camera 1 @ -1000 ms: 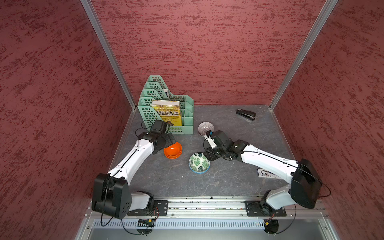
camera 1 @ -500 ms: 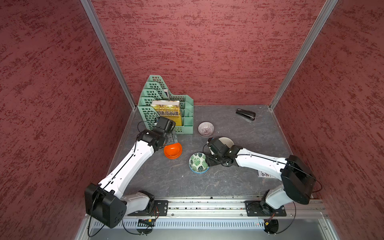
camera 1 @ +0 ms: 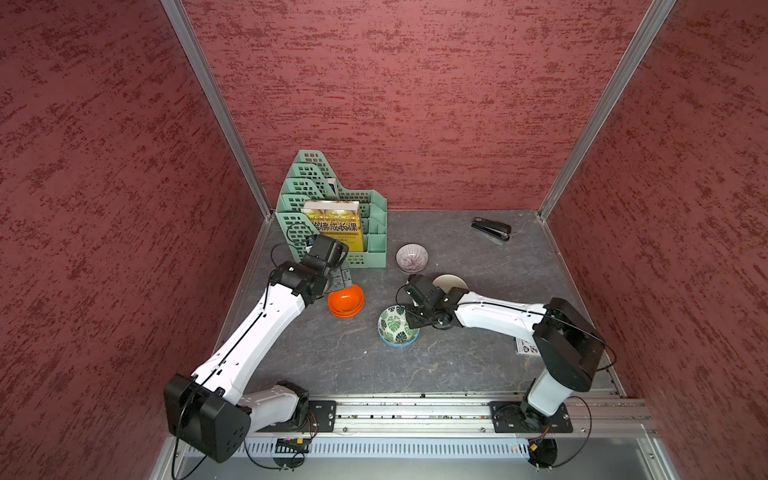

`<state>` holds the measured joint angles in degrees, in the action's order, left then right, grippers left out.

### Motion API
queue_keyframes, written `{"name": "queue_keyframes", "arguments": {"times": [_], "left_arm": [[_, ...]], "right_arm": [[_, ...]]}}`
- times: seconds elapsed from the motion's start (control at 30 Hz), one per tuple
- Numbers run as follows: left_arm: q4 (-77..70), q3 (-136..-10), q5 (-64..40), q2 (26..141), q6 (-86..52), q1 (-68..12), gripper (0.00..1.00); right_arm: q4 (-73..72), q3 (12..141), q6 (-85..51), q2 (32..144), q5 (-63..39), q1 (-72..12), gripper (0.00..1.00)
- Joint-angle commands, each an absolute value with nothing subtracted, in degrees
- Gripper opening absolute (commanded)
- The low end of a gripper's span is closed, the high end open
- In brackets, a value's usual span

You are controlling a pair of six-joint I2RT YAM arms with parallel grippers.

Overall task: Stack the bowls
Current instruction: Move the bowl to the center of the board.

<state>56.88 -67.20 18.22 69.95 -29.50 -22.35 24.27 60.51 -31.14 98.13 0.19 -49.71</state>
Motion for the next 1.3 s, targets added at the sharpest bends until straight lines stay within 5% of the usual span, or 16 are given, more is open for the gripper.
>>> {"name": "queue_keyframes", "arguments": {"times": [0.0,0.3,1.27], "left_arm": [[57.62,-67.19,19.26,68.62,-28.5,-21.62,1.0],[57.49,-66.58,18.76,67.74,-27.93,-20.07,1.0],[56.85,-65.09,17.46,66.93,-27.29,-17.75,1.0]], "right_arm": [[22.33,62.47,-31.37,99.53,-0.08,-50.14,0.29],[19.81,64.53,-31.49,101.36,0.32,-50.1,0.16],[19.21,72.08,-27.81,108.37,-2.6,-43.66,0.15]]}}
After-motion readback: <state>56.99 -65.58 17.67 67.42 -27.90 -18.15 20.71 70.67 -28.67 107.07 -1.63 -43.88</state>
